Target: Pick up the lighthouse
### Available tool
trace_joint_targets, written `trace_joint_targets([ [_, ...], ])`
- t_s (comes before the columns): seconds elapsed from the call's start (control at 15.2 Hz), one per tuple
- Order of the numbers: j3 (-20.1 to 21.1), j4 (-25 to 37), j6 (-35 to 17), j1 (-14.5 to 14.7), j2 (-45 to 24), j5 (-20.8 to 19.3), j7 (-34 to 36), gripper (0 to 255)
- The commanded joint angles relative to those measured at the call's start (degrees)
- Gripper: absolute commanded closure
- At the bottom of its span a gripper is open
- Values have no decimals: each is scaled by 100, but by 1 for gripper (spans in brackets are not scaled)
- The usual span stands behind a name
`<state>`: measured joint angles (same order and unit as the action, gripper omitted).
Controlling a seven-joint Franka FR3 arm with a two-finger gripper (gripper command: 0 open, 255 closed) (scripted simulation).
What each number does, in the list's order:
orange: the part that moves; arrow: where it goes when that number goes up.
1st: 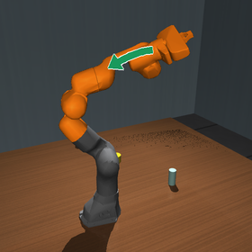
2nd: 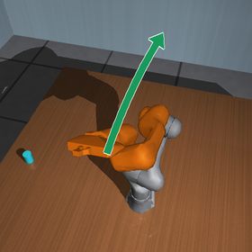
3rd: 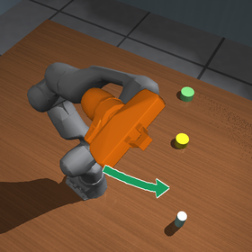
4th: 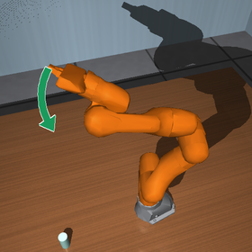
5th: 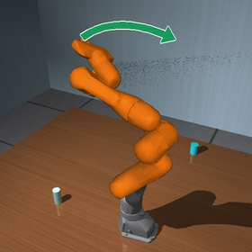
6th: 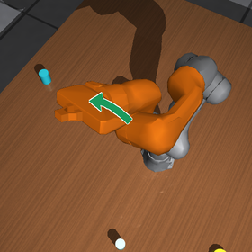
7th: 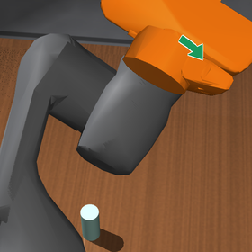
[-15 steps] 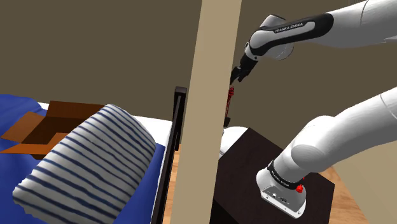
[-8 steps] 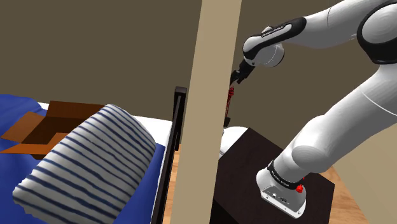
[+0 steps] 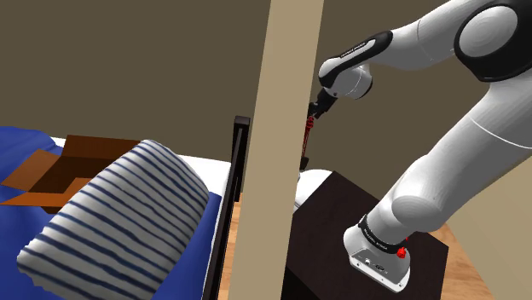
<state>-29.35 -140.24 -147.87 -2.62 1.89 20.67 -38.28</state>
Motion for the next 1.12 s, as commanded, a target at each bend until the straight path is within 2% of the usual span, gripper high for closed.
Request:
trace_joint_targets([
  [0.0,1,-16,-30,4,-16,33,-27,255],
  [0.59,-2,-9,-24,2,-19,32,-30,255],
  [1.06,35,130,451,-86,440,-580,493,255],
])
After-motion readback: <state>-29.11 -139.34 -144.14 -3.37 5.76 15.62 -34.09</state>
